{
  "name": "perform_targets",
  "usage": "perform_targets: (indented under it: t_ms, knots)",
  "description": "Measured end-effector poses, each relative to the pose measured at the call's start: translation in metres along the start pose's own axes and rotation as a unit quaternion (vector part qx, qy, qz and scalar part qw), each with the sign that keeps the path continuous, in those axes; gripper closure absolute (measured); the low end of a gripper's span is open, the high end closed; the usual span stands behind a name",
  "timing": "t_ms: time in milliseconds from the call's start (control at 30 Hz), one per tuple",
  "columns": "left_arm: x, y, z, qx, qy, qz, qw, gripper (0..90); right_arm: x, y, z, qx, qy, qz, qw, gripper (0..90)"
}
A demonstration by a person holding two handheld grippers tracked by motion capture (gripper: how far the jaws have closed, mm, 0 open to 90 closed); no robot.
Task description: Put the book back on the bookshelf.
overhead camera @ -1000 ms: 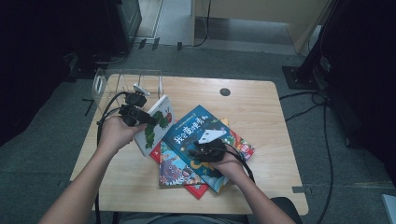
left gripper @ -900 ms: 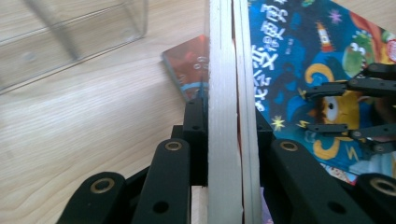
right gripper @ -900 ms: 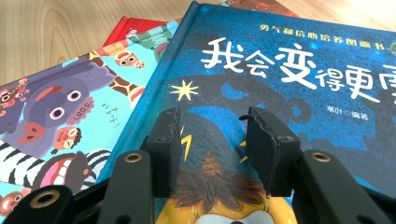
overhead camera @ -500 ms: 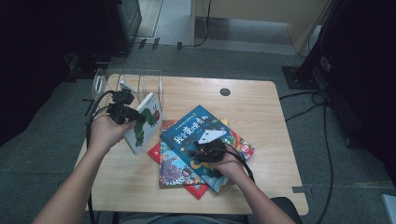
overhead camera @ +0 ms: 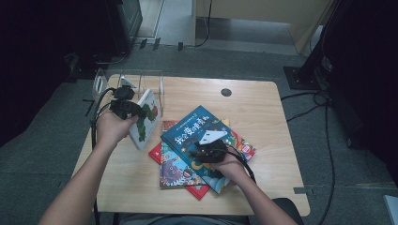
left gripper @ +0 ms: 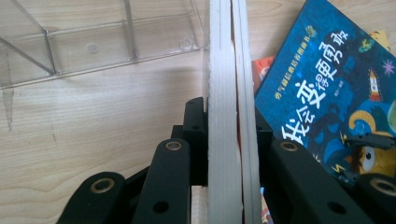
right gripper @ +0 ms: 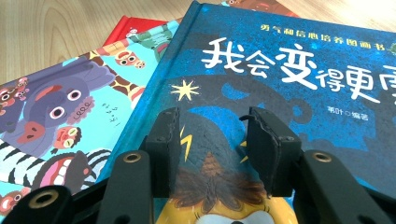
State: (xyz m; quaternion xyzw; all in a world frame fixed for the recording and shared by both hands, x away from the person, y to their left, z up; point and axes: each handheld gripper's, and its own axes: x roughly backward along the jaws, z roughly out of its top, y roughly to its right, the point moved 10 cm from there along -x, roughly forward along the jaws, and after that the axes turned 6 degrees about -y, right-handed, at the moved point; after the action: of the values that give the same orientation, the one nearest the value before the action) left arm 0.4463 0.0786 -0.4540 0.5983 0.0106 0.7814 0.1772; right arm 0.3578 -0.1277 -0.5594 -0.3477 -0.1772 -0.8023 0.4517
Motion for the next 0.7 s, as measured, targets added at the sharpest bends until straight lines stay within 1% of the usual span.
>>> perform_targets:
  t_ms: [67,133,300,333,400,500,600,633,700]
  knots:
    - [-0.001,0.001,0.006,0.009,0.003,0.004,0.9999,77.3,0.0,0.0,0.0,0.0,-0.001,-0.001,1.0,54.9]
    - [-0.002,0.002,0.01,0.011,0.003,0.008,0.9999,77.3,0.0,0.0,0.0,0.0,0.0,0.0,1.0,54.9]
    - [-0.004,0.001,0.024,0.038,0.01,0.021,0.999,77.4,0.0,0.0,0.0,0.0,-0.001,-0.001,1.0,54.9]
    - [-0.005,0.0,0.026,0.041,0.011,0.021,0.9989,77.4,0.0,0.0,0.0,0.001,-0.001,-0.001,1.0,54.9]
    - [-0.007,0.0,0.031,0.053,0.012,0.019,0.9984,77.4,0.0,0.0,0.0,0.0,0.0,-0.001,1.0,54.9]
    - [-0.011,-0.002,0.038,0.062,0.016,0.025,0.9976,77.4,0.0,0.0,0.0,0.0,0.0,0.0,1.0,54.9]
    - [-0.013,-0.002,0.043,0.077,0.016,0.011,0.9968,77.3,0.0,0.0,0.0,-0.002,0.0,0.0,1.0,54.9]
    - [-0.014,-0.002,0.045,0.08,0.018,0.008,0.9966,77.4,0.0,0.0,0.0,-0.002,0.0,-0.001,1.0,54.9]
    - [-0.013,-0.003,0.05,0.078,0.021,0.015,0.9966,77.3,-0.001,0.0,0.0,-0.002,0.001,-0.001,1.0,54.9]
